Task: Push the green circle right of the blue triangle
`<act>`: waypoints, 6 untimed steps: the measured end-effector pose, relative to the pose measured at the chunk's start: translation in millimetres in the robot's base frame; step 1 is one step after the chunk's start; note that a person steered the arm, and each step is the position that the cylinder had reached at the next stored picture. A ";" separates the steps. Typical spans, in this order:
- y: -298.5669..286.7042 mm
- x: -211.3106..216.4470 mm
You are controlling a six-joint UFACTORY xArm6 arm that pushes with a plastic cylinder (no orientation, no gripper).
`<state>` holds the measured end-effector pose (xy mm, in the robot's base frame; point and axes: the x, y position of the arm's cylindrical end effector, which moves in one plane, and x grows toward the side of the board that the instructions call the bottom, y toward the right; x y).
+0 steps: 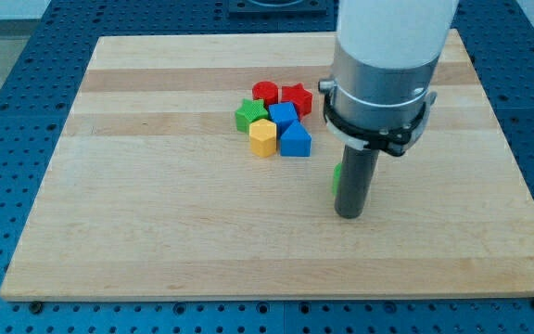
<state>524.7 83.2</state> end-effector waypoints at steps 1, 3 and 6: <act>10.5 -14.0; 21.2 -44.7; 22.3 -68.7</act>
